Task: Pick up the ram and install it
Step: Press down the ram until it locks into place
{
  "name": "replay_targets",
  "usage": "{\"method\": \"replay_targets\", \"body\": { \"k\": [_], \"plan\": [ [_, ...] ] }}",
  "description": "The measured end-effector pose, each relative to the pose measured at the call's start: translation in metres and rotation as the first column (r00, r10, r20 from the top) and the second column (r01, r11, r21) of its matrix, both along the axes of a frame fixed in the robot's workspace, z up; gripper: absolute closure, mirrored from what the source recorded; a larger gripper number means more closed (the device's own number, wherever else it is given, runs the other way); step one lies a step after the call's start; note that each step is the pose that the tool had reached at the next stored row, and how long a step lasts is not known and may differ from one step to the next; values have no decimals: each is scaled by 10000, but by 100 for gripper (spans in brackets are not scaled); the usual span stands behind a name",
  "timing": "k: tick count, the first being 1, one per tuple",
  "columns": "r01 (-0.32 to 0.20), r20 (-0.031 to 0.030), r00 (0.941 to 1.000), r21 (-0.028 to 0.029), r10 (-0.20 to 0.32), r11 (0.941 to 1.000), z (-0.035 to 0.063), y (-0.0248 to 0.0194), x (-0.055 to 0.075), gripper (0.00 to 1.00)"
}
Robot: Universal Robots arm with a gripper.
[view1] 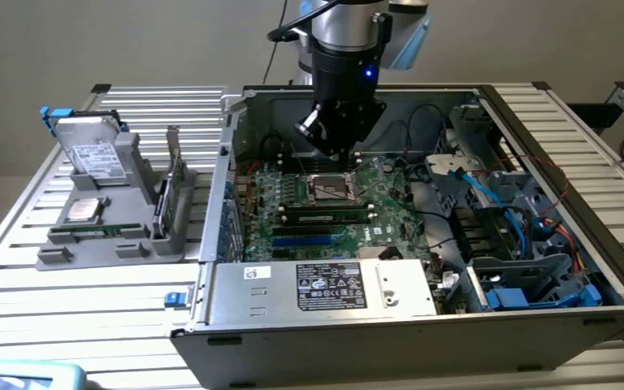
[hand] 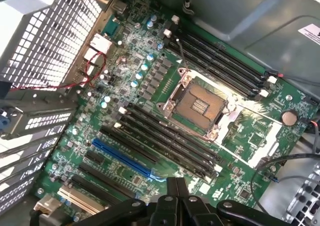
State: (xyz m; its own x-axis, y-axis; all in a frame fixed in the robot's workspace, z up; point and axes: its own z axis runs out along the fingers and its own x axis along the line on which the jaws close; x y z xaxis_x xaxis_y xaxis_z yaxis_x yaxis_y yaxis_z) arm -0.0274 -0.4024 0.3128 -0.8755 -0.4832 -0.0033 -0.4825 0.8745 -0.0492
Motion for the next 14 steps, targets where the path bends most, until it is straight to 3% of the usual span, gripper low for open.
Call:
{"method": "replay_targets", "body": {
  "k": [7,14],
  "plan": [
    [971,0,9953,0,-971,9953,69,0,0,89],
    [1947,0,9809,0,-1947,9809,137,0,0,89]
  ]
}}
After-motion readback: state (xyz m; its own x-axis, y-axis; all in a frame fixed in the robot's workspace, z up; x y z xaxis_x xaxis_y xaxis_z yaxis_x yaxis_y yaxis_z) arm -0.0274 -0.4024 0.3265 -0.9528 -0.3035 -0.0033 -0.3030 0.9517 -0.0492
